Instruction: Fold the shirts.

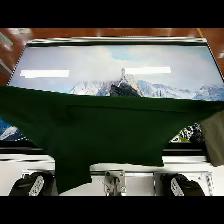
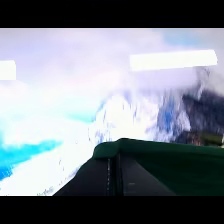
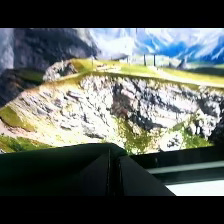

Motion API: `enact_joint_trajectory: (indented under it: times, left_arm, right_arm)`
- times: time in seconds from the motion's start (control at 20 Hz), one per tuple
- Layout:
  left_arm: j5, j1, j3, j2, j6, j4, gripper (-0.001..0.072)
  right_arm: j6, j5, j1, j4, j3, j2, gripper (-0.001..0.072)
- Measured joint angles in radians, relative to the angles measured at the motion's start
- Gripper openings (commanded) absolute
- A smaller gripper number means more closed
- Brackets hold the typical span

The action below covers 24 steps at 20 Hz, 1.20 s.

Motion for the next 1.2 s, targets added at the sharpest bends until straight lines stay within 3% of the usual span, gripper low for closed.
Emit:
enact_joint_trajectory:
  times: [0.15, 0.3, 0.5, 0.8, 1.0, 1.2]
  left_arm:
    - [0.084, -0.008, -0.106, -0.154, 0.021, -0.003, 0.0034]
    - [0.219, -0.04, -0.152, -0.36, 0.116, -0.029, 0.0034]
    - [0.478, -0.073, -0.172, -0.589, 0.176, -0.051, 0.0034]
    - [0.768, -0.086, -0.179, -0.781, 0.2, -0.056, 0.0034]
    - [0.839, -0.087, -0.179, -0.859, 0.204, -0.06, 0.0034]
    - [0.769, -0.08, -0.177, -0.885, 0.219, -0.023, 0.0035]
  right_arm:
    - [0.006, -0.203, 0.0, 0.032, -0.178, -0.135, 0.0055]
    - [0.0, -0.482, 0.0, 0.115, -0.267, -0.319, 0.0055]
    - [-0.061, -0.834, 0.038, 0.214, -0.307, -0.529, 0.0055]
    - [-0.15, -1.25, 0.172, 0.208, -0.319, -0.699, 0.0056]
    - [-0.132, -1.369, 0.204, 0.201, -0.32, -0.756, 0.0056]
    - [-0.094, -1.281, 0.21, 0.193, -0.321, -0.791, 0.0056]
